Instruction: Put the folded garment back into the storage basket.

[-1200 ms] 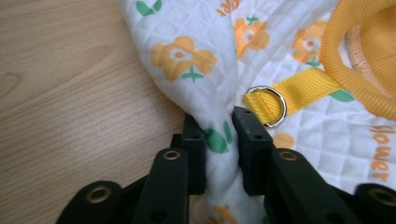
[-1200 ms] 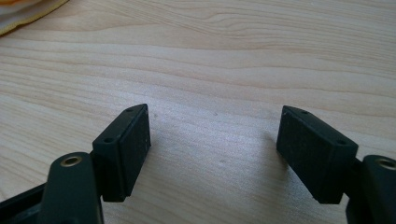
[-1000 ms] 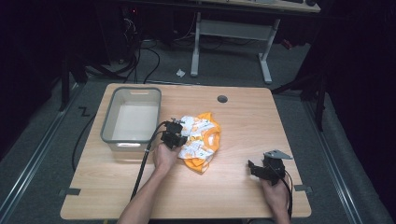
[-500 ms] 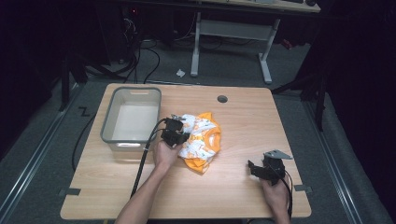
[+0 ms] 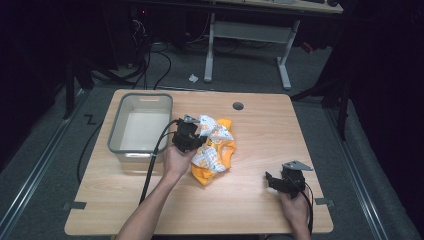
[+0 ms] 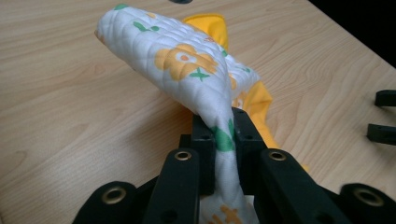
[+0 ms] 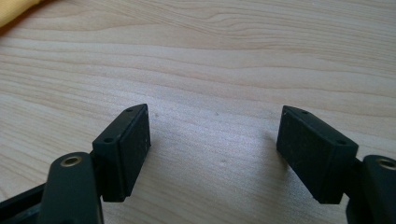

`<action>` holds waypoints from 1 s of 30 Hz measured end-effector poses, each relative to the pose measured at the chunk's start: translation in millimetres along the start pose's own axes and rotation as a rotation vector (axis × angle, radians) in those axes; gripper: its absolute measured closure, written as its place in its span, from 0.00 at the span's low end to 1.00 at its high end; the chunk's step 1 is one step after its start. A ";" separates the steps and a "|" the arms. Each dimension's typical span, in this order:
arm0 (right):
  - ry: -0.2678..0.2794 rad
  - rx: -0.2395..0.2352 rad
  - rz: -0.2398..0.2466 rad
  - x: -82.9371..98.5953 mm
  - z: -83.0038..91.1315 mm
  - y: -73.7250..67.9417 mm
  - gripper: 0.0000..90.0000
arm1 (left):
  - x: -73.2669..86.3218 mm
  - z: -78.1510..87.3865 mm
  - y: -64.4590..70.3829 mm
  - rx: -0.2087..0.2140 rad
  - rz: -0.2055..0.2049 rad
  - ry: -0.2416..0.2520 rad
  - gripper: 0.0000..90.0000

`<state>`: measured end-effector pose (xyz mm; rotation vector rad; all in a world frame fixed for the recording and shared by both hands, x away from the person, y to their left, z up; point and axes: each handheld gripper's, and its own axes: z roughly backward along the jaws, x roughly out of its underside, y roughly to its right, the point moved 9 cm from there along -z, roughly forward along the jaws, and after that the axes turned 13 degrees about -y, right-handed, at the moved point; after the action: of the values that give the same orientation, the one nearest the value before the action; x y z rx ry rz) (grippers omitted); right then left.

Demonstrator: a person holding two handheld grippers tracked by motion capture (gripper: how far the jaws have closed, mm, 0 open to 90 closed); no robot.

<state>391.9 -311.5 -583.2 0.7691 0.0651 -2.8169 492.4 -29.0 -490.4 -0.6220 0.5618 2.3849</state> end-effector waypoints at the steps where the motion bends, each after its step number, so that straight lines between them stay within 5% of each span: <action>1: 0.000 0.001 0.000 0.0 0.0 0.1 0.29 | -0.6 1.7 0.8 0.000 -0.005 -0.002 0.91; 11: 0.000 0.000 0.000 0.0 0.0 -0.1 0.29 | -9.8 22.7 7.4 -0.007 -0.052 0.009 0.92; 30: 0.000 -0.001 0.000 0.0 0.0 -0.2 0.29 | -24.3 58.1 5.1 -0.006 -0.052 0.055 0.92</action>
<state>391.9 -311.4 -583.2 0.7688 0.0661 -2.8169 489.3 -13.1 -429.3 -0.6979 0.5554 2.3275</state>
